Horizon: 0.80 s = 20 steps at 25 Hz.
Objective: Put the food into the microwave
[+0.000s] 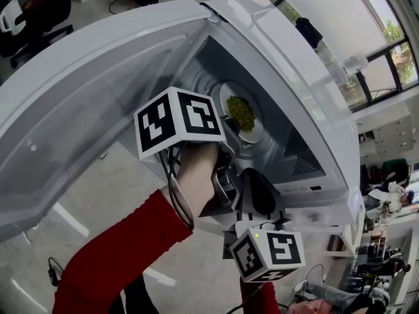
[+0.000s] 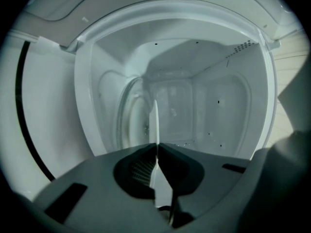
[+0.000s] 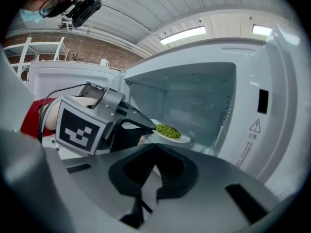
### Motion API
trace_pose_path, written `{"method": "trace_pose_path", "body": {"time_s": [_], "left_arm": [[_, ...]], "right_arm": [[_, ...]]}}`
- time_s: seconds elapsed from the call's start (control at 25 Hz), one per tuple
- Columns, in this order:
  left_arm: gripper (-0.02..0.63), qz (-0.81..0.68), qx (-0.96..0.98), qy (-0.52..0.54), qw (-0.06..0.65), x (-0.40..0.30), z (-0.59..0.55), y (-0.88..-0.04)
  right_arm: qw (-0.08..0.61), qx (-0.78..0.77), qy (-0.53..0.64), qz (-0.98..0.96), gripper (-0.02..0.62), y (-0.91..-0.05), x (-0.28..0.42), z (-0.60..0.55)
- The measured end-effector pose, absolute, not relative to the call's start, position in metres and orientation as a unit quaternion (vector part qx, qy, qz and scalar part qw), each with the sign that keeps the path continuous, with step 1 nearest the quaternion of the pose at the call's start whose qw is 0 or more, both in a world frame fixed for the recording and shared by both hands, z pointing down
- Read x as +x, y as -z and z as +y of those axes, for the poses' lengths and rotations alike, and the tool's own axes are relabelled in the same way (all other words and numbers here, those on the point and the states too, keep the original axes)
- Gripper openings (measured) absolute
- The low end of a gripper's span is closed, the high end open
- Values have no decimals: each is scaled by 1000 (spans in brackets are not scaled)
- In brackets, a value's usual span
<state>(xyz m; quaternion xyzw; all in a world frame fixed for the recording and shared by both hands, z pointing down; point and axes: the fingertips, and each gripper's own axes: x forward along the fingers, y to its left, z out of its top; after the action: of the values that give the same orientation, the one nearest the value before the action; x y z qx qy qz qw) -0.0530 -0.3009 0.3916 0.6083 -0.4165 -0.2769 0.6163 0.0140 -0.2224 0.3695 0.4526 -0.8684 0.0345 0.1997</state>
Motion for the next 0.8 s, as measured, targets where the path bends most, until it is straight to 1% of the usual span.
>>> {"method": "trace_pose_path", "body": {"time_s": [0.36,0.6,0.8], "left_arm": [[20,-436,604,258,615,-52,-307,-395],[20,-460,604,217,614,-43,-309,-396],[21,-471,608,190,611,-50,-310,-397]], "right_arm": [[237,449,-53,-860,14,-376,15,-237],[248,447,-75,-856,14,-380,29,-244],[250,441,-84,-858,14,-378,18,-248]]}}
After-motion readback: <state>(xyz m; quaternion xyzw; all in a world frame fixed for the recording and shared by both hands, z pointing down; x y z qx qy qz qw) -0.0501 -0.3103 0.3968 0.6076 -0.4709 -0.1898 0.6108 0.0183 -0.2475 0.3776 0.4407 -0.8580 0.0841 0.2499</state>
